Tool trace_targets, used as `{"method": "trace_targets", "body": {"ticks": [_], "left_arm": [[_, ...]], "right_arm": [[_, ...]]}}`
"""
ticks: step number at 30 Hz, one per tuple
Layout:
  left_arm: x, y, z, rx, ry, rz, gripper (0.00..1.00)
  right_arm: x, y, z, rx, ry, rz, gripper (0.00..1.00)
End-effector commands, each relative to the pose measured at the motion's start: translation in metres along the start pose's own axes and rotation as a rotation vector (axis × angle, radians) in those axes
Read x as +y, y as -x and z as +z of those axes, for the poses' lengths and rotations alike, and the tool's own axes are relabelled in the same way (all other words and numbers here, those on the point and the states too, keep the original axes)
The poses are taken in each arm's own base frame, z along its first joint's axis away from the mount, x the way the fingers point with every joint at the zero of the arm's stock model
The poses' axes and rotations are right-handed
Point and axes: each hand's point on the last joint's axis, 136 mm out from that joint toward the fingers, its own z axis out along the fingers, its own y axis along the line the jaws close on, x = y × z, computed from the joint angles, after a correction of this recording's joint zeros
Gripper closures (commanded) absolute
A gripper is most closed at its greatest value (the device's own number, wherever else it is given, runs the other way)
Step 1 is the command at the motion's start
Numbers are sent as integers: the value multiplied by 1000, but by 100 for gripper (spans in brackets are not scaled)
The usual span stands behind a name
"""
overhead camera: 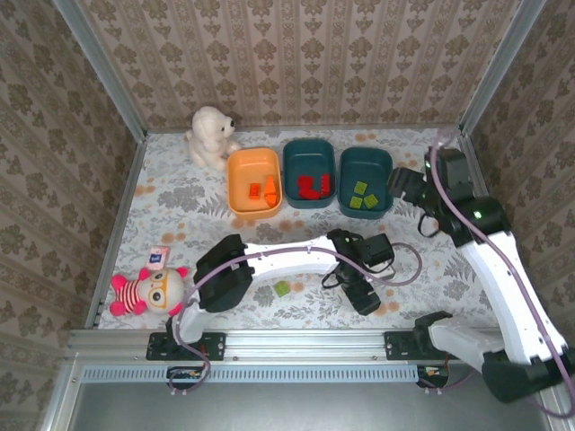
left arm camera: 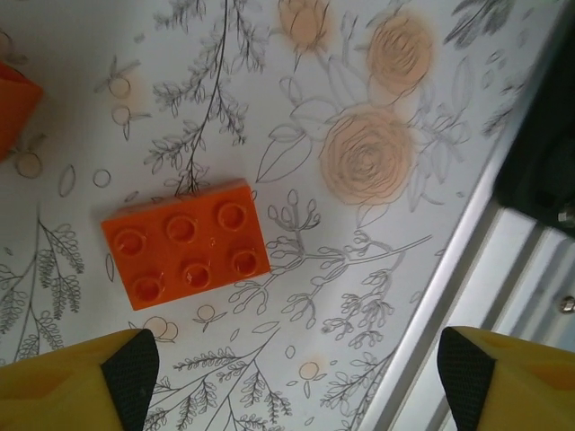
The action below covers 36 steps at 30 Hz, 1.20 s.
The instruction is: Sort the legos into containers by color
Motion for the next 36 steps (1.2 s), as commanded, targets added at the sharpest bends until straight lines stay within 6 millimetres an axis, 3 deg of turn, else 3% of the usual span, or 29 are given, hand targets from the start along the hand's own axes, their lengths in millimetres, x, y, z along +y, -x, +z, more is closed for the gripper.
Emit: {"method": "trace_targets", "body": {"ticks": [1, 9, 17, 22, 24, 27, 31, 36], "left_arm": [[12, -7, 0, 66, 76, -4, 15], [28, -2, 17, 119, 198, -20, 14], [34, -1, 37, 169, 223, -49, 18], [37, 3, 48, 200, 214, -74, 32], [37, 2, 49, 204, 213, -78, 43], [39, 7, 40, 166, 229, -77, 54], [51, 17, 9, 99, 262, -121, 56], [93, 22, -62, -17, 311, -245, 56]], "right_arm": [[-18, -10, -16, -12, -42, 39, 9], [-8, -8, -46, -59, 84, 38, 6], [-9, -19, -49, -25, 100, 45, 7], [-7, -21, -47, -13, 108, 52, 8], [-7, -22, -47, -9, 110, 54, 8], [-6, -22, -45, -6, 111, 55, 8], [-3, -21, -42, 0, 115, 50, 8], [3, -17, -36, 10, 122, 30, 8]]}}
